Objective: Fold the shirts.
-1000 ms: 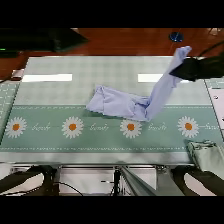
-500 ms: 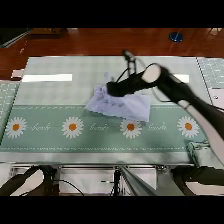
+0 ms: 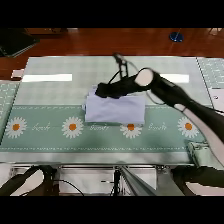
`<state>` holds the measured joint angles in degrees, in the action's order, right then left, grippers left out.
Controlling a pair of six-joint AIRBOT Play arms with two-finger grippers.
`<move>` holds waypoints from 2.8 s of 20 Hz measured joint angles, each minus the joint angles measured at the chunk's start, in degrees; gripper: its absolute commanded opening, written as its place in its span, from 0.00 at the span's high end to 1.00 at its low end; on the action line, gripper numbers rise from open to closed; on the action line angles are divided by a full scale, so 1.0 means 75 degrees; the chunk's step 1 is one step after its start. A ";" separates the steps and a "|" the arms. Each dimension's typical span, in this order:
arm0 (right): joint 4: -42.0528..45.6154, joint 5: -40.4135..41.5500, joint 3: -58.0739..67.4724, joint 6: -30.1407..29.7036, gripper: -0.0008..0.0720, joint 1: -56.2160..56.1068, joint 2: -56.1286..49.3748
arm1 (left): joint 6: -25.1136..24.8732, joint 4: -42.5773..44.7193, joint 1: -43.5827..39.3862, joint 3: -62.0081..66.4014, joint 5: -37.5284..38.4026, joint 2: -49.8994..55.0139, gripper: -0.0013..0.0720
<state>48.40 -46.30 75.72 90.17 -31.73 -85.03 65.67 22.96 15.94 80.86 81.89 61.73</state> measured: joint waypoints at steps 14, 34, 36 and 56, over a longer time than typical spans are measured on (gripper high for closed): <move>0.2600 -0.3917 -0.1378 -0.1475 0.18 0.6044 0.1824 | -0.0064 0.2850 0.0000 -0.2186 0.0137 0.0393 0.21; -0.2104 -0.3077 -0.2279 -0.3515 0.95 0.3905 -0.0332 | 0.0102 0.3311 0.0000 -0.3025 0.0189 0.0405 0.24; -0.2127 -0.3386 -0.1941 -0.3124 0.95 0.4299 0.0420 | 0.0219 0.3302 0.0000 -0.3025 0.0195 0.0405 0.24; 0.0131 -0.7732 0.0711 0.0539 0.95 1.1826 0.4823 | 0.0221 0.1224 -0.1728 -0.3025 0.0592 -0.0055 0.24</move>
<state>49.39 -104.29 81.06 94.21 56.97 -48.86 67.33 32.14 2.98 58.17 86.32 61.32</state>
